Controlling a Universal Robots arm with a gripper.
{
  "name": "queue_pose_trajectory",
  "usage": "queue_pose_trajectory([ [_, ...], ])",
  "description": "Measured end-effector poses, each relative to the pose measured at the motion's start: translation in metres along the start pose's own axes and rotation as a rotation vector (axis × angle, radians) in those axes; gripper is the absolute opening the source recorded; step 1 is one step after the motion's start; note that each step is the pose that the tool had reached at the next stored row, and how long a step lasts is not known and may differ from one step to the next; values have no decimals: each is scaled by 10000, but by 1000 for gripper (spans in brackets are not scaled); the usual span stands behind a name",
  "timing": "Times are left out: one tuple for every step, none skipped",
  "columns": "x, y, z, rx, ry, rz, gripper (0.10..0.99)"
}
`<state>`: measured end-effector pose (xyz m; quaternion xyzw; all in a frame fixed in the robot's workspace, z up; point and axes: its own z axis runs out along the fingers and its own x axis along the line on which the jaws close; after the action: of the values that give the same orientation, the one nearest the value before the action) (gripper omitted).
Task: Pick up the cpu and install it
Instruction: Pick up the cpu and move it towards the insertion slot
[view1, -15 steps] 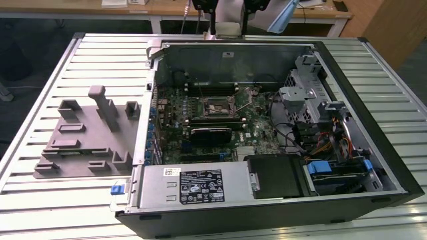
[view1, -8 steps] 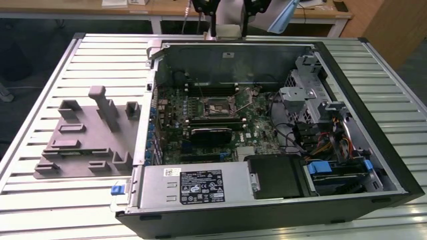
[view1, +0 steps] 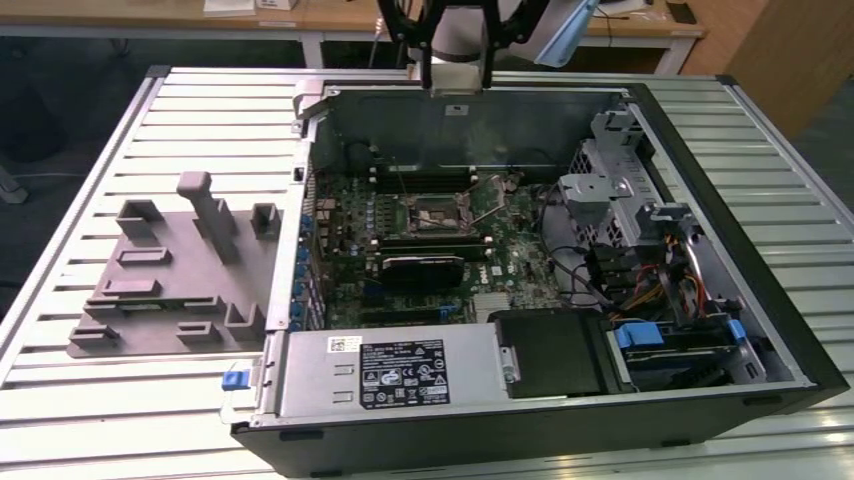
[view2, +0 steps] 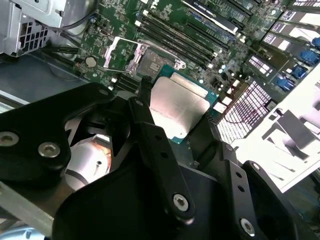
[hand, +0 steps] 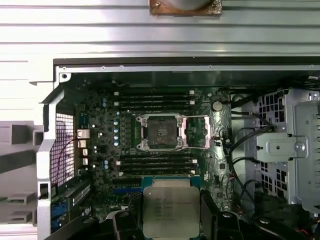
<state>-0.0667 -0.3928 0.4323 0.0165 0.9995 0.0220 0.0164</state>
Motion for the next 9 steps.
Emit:
queue_pose_trajectory([
  [0, -1, 18, 1, 0, 0, 545],
  [0, -2, 38, 0, 0, 0, 545],
  [1, -2, 56, 0, 0, 0, 545],
  [1, -3, 74, -1, 0, 0, 545],
  [1, -4, 92, 0, 0, 0, 545],
  [1, -5, 110, 1, 0, 0, 545],
  [2, -6, 128, 3, 0, 0, 545],
  [2, -6, 146, 4, 0, 0, 545],
  [3, -7, 165, 6, 0, 0, 545],
])
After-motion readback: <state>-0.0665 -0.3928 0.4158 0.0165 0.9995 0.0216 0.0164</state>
